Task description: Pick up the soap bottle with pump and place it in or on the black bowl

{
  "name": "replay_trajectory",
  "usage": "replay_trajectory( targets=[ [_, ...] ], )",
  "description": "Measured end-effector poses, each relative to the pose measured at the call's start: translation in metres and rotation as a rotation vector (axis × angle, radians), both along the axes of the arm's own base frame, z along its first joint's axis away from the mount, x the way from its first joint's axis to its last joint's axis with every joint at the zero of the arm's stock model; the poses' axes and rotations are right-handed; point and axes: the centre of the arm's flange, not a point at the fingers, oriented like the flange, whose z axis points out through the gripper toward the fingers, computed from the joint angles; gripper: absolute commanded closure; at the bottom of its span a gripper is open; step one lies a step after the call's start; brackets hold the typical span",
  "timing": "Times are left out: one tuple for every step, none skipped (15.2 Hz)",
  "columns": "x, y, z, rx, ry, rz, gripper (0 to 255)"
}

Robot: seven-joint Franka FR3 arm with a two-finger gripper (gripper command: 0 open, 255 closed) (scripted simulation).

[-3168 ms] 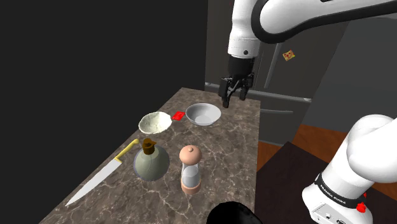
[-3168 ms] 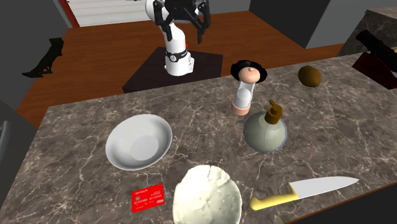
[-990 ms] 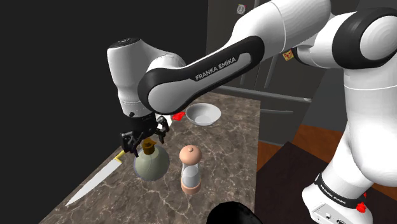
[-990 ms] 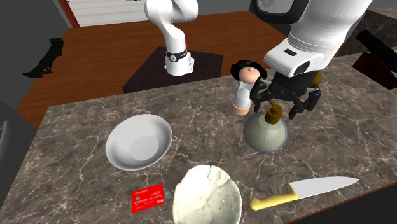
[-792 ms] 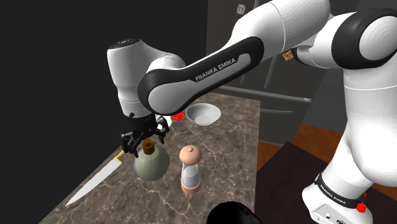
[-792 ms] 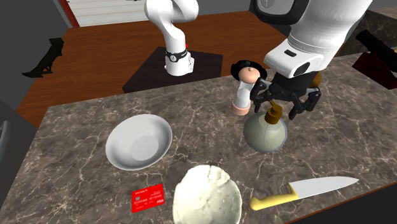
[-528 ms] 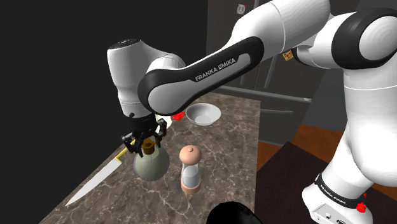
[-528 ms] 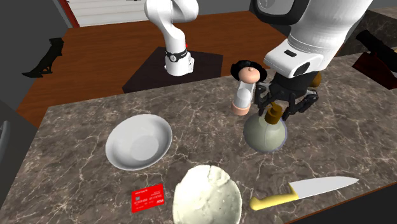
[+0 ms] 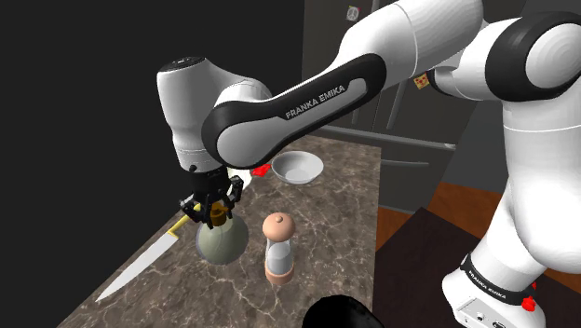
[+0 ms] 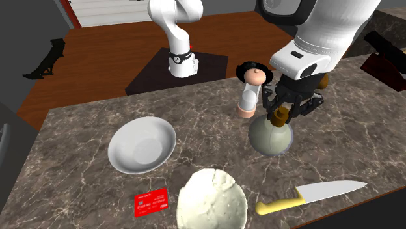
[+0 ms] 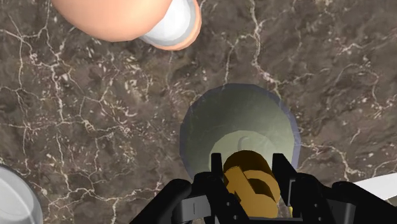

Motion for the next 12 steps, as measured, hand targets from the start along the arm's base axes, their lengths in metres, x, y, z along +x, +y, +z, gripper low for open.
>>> replay_trajectory(
  targets=[
    [0.000,0.000,0.000,0.000,0.000,0.000,255],
    [0.000,0.000,0.002,0.000,0.000,0.000,255],
    [0.001,0.000,0.006,0.000,0.001,0.000,255],
    [0.000,0.001,0.010,0.000,0.001,0.000,255],
    [0.001,0.001,0.015,0.000,0.001,0.000,255],
    [0.001,0.001,0.021,0.000,0.001,0.000,255],
    [0.001,0.000,0.027,0.000,0.001,0.000,255],
    [0.001,0.000,0.031,0.000,0.001,0.000,255],
    [0.001,0.000,0.036,0.000,0.001,0.000,255],
    [0.000,0.000,0.042,0.000,0.001,0.000,255],
    [-0.001,0.000,0.047,0.000,0.001,0.000,255],
    [0.000,0.001,0.052,0.000,0.001,0.000,255]
  ],
)
